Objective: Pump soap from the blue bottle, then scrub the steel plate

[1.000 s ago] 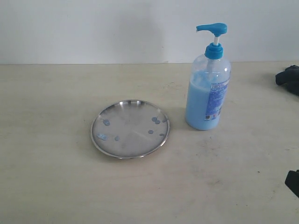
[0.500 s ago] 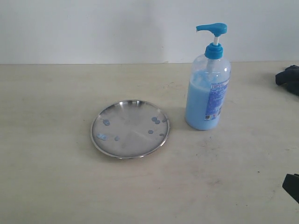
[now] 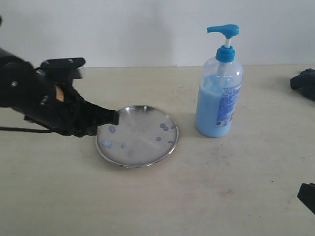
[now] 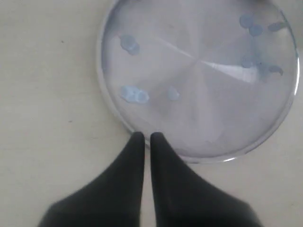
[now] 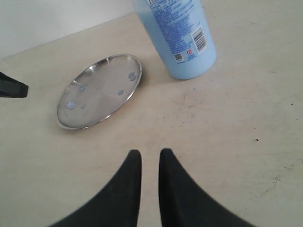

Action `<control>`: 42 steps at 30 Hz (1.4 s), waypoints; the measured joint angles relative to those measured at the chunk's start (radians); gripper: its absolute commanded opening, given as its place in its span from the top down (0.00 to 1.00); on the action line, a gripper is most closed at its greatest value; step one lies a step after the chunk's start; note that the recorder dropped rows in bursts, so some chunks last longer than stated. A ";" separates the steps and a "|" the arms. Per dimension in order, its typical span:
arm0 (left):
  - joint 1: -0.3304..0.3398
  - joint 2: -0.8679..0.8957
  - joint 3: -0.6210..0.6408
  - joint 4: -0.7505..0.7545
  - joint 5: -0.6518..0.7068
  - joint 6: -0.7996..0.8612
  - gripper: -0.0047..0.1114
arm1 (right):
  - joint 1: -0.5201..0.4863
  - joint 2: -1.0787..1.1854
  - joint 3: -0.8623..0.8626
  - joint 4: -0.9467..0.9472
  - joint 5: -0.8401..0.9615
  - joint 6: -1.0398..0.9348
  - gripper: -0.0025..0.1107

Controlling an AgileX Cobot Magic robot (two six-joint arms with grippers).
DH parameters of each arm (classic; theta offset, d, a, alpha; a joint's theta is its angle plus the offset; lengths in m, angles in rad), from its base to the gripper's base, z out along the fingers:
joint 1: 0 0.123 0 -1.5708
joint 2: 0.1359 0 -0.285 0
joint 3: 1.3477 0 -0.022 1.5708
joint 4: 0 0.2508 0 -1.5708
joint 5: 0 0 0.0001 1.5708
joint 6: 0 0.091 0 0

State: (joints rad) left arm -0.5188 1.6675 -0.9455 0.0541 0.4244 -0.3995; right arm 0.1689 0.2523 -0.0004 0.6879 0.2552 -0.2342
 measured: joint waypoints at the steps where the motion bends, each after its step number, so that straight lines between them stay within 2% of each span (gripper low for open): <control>1: 0.000 0.028 -0.031 -0.048 0.016 0.059 0.92 | 0.000 0.000 0.000 0.000 0.000 0.000 0.96; 5: 0.000 0.129 -0.186 -0.176 0.074 0.226 0.92 | 0.000 0.000 0.000 0.000 0.000 0.000 0.96; 10: 0.034 0.250 -0.403 -0.210 0.219 0.286 0.92 | 0.000 0.000 0.000 0.000 0.000 0.000 0.96; 13: 0.065 0.332 -0.523 -0.252 0.385 0.332 0.92 | 0.000 0.000 0.000 0.000 0.000 0.000 0.96; 15: 0.077 0.384 -0.582 -0.313 0.541 0.378 0.92 | 0.000 0.000 0.000 0.000 0.000 0.000 0.96; 17: 0.079 0.415 -0.612 -0.366 0.690 0.433 0.92 | 0.000 0.000 0.000 0.000 0.000 0.000 0.96; 19: 0.079 0.425 -0.618 -0.381 0.743 0.484 0.92 | 0.000 0.000 0.000 0.000 0.000 0.000 0.96; 21: 0.079 0.426 -0.622 -0.383 0.678 0.488 0.92 | 0.000 0.000 0.000 0.000 0.000 0.000 0.96; 24: 0.079 0.430 -0.627 -0.457 0.452 0.522 0.92 | 0.000 0.000 0.000 0.000 0.000 0.000 0.96; 26: 0.077 0.444 -0.630 -0.588 0.307 0.648 0.92 | 0.000 0.000 0.000 0.000 0.000 0.000 0.96; 27: 0.074 0.469 -0.633 -0.702 0.263 0.841 0.92 | 0.000 0.000 0.000 0.000 0.000 0.000 0.96; 28: 0.073 0.482 -0.633 -0.719 0.277 0.931 0.92 | 0.000 0.000 0.000 0.000 0.000 0.000 0.96; 29: 0.070 0.505 -0.634 -0.670 0.353 1.023 0.92 | 0.000 0.000 0.000 0.000 0.000 0.000 0.96; 30: 0.068 0.513 -0.634 -0.595 0.400 1.027 0.92 | 0.000 0.000 0.000 0.000 0.000 0.000 0.96; 31: 0.066 0.521 -0.633 -0.411 0.452 0.923 0.92 | 0.000 0.000 0.000 0.000 0.000 0.000 0.96; 32: 0.066 0.524 -0.631 -0.297 0.456 0.830 0.92 | 0.000 0.000 0.000 0.000 0.000 0.000 0.96; 33: 0.066 0.525 -0.631 -0.119 0.384 0.629 0.92 | 0.000 0.000 0.000 0.000 0.000 0.000 0.96; 34: 0.069 0.528 -0.631 -0.054 0.309 0.523 0.92 | 0.000 0.000 0.000 0.000 0.000 0.000 0.96; 35: 0.075 0.531 -0.631 -0.028 0.154 0.413 0.92 | 0.000 0.000 0.000 0.000 0.000 0.000 0.96; 36: 0.075 0.532 -0.631 -0.066 0.063 0.413 0.92 | 0.000 0.000 0.000 0.000 0.000 0.000 0.96; 37: 0.070 0.532 -0.634 -0.112 0.048 0.478 0.92 | 0.000 0.000 0.000 0.000 0.000 0.000 0.96; 39: 0.061 0.530 -0.641 -0.217 0.192 0.723 0.92 | 0.000 0.000 0.000 0.000 0.000 0.000 0.96; 40: 0.061 0.529 -0.641 -0.235 0.330 0.870 0.92 | 0.000 0.000 0.000 0.000 0.000 0.000 0.96; 42: 0.063 0.526 -0.641 -0.226 0.415 0.961 0.92 | 0.000 0.000 0.000 0.000 0.000 0.000 0.96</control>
State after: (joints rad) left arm -0.4555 2.1940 -1.5870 -0.1719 0.8391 0.5620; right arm 0.1689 0.2523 -0.0004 0.6879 0.2552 -0.2342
